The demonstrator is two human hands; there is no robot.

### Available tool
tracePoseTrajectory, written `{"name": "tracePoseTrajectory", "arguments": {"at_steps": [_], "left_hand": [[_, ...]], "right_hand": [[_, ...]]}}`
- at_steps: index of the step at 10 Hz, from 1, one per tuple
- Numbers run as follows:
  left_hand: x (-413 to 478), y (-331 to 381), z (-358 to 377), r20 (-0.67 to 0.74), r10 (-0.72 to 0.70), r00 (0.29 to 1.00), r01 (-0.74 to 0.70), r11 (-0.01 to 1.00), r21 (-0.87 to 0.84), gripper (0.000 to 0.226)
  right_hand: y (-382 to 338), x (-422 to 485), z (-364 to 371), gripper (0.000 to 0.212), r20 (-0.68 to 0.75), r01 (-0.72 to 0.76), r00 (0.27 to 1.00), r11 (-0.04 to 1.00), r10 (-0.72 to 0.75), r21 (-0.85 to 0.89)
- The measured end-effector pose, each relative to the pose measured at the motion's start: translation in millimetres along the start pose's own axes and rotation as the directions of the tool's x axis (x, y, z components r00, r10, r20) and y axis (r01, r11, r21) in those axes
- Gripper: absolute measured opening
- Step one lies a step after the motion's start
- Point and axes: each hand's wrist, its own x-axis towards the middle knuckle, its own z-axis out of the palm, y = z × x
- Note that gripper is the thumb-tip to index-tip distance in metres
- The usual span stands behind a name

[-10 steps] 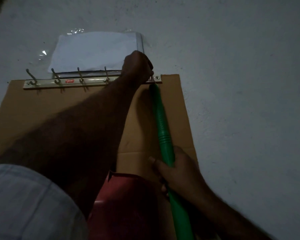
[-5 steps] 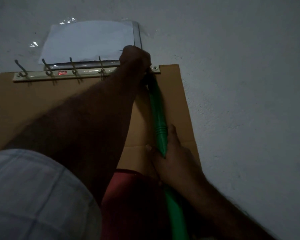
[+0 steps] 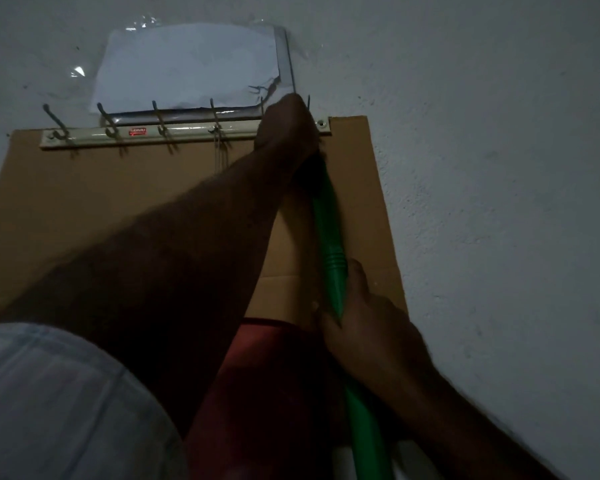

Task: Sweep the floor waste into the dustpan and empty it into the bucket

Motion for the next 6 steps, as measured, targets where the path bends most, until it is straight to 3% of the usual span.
{"name": "tracePoseTrajectory", "arguments": {"at_steps": [2,4,5,6], "left_hand": [[-42.5,-11.6,-26.8,0.188,0.090,0.978,-0.084,0.996,-0.039,0.024],[-103.3,-38.7,-61.9,0.399,0.209,0.893,-0.233,0.972,0.011,0.016],[-127.0,-51.8,-78.0,0.440,0.248,0.863,-0.285,0.958,0.018,0.020],[-141.5,-61.6,-91.8,0.473,0.257,0.843,-0.283,0.959,-0.018,0.021]], "right_hand": [[-10.7,-8.0,2.6,0.075,-0.011,-0.033,0.999,0.998,0.033,-0.047],[-15.4,-28.9,3.4,0.082,0.086,-0.117,0.987,0.977,0.133,-0.177],[-16.9,-43.9,-4.9,0.091,0.150,-0.159,0.968,0.952,0.203,-0.263],[-16.5,-61.4,-18.5,0.082,0.149,-0.125,0.970,0.917,0.194,-0.380]]}}
